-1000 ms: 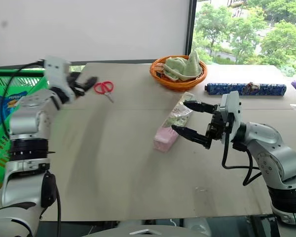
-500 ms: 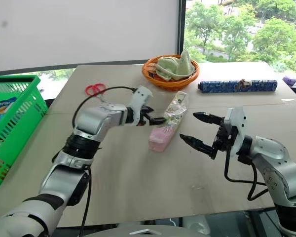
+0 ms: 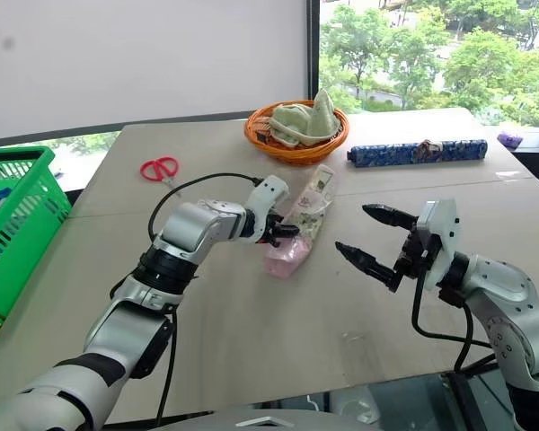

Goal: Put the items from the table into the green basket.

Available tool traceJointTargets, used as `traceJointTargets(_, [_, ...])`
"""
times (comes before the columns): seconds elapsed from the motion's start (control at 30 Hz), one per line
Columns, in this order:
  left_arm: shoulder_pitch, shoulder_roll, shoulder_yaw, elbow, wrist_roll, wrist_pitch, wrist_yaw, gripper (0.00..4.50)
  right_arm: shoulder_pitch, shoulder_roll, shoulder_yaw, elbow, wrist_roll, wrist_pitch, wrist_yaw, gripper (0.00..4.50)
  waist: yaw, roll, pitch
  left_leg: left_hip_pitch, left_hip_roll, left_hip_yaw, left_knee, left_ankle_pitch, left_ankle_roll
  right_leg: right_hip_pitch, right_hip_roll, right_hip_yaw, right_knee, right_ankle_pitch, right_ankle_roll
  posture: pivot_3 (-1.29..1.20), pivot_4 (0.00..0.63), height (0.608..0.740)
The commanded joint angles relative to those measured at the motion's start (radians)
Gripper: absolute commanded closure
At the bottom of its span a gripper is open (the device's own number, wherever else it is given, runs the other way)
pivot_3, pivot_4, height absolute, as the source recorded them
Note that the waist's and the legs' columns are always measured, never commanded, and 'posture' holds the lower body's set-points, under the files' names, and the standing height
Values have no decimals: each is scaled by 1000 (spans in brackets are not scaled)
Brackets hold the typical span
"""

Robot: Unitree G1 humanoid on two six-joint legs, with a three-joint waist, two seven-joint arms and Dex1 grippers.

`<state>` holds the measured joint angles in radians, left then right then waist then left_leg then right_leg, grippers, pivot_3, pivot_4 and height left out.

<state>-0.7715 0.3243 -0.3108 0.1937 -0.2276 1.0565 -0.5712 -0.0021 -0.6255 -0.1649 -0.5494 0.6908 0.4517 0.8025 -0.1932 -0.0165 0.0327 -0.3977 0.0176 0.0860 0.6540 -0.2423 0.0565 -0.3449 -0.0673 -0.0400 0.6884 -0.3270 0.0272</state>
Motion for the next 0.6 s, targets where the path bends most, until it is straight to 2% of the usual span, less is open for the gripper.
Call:
traceJointTargets(0.03, [1, -9, 34, 31, 29, -85, 25, 4453, 1, -5, -21, -33, 1, -28, 3, 0, 0, 0, 0, 0, 0, 0, 0, 0, 0, 0, 0, 0, 0, 0, 0, -379, 0, 740])
traceJointTargets(0.2, [-72, -16, 164, 131, 52, -244, 134, 4453, -21, -6, -10, -17, 0, -30, 15, 0, -10, 0, 0, 0, 0, 0, 1, -1, 1, 0, 0, 0, 0, 0, 0, -357, 0, 740])
traceJointTargets(0.3, [-151, 38, 266, 205, 67, -379, 197, 4453, -48, 0, -2, -15, 10, -26, 19, 0, -18, -2, 3, 0, 0, 0, 1, -2, 3, -1, 0, 0, 2, 0, 1, -346, 0, 740])
traceJointTargets(0.47, [-307, 307, 309, 455, 207, -610, 318, 4453, -105, 16, 33, -16, 43, -7, 35, 0, -43, -4, 6, 0, 1, -2, 0, -1, 2, -4, 6, 4, 4, 0, 1, -299, 0, 740])
traceJointTargets(0.6, [-417, 522, 325, 633, 293, -735, 364, 4453, -149, 20, 60, -13, 81, 16, 57, 0, -37, -4, 6, -2, 1, -1, -4, 1, -1, -7, 6, 6, 2, 0, 1, -255, 0, 740])
